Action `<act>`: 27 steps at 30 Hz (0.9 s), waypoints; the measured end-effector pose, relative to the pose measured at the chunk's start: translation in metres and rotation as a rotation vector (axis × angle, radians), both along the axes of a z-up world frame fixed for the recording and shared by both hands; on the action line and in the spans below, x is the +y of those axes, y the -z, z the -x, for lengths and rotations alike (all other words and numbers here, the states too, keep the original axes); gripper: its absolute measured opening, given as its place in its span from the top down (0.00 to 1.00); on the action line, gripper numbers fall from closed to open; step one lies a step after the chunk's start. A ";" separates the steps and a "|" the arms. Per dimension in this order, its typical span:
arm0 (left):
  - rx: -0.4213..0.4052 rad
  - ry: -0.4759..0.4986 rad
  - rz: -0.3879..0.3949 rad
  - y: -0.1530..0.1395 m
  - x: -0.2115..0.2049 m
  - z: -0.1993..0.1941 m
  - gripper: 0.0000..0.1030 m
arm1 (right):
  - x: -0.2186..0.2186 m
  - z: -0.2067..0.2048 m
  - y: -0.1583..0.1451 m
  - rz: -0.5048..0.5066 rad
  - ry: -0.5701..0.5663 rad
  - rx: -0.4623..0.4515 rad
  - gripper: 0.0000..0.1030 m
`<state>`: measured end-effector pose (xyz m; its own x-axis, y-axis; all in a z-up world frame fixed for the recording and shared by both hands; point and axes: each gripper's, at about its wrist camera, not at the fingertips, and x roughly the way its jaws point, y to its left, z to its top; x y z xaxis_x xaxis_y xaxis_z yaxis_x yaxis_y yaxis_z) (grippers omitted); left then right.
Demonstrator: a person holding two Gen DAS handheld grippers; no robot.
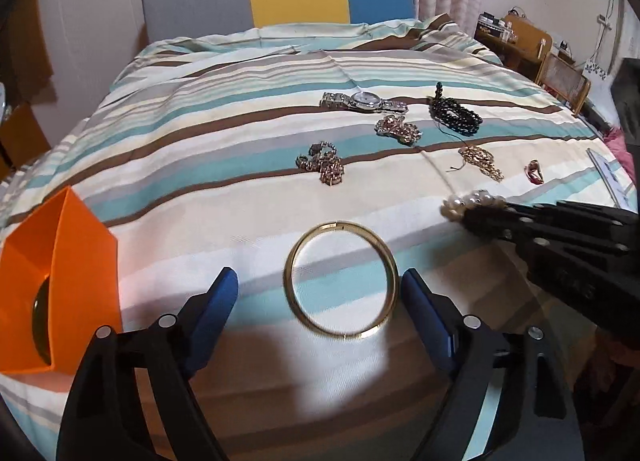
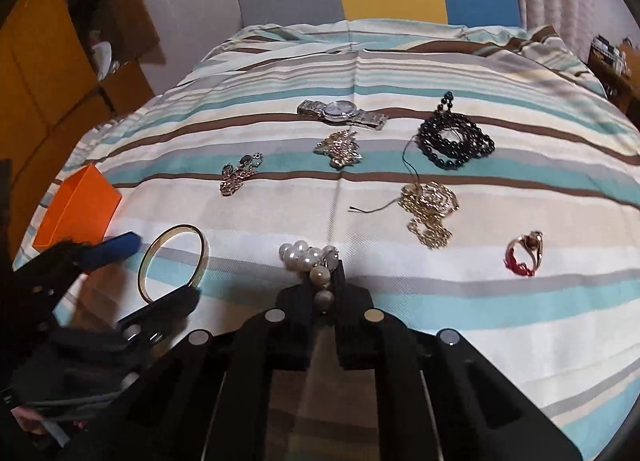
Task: Organize jewelry
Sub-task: 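Grasp the thin gold bangle with the left gripper while the right gripper grasps the pearl bracelet, then drop the gold bangle into the orange box with the left gripper while the right gripper releases the pearls there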
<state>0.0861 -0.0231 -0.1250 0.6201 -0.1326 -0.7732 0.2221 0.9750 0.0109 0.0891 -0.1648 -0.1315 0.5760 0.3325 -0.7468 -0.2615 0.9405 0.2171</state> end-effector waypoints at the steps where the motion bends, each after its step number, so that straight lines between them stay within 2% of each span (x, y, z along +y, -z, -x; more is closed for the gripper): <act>1: -0.001 0.007 0.000 0.000 -0.002 -0.001 0.35 | -0.001 0.000 -0.001 -0.009 0.004 0.002 0.93; 3: -0.005 0.013 -0.003 -0.001 -0.003 -0.003 0.46 | -0.003 0.001 -0.003 -0.023 0.009 0.003 0.93; 12: -0.044 -0.016 0.071 -0.015 0.009 0.003 0.47 | -0.006 0.009 -0.026 -0.057 0.007 -0.053 0.93; 20: -0.131 -0.048 0.109 -0.057 0.029 0.017 0.47 | 0.012 0.014 -0.064 -0.087 -0.046 -0.122 0.93; 27: -0.189 -0.124 0.125 -0.093 0.074 0.030 0.47 | 0.055 0.018 -0.099 -0.116 -0.145 -0.186 0.93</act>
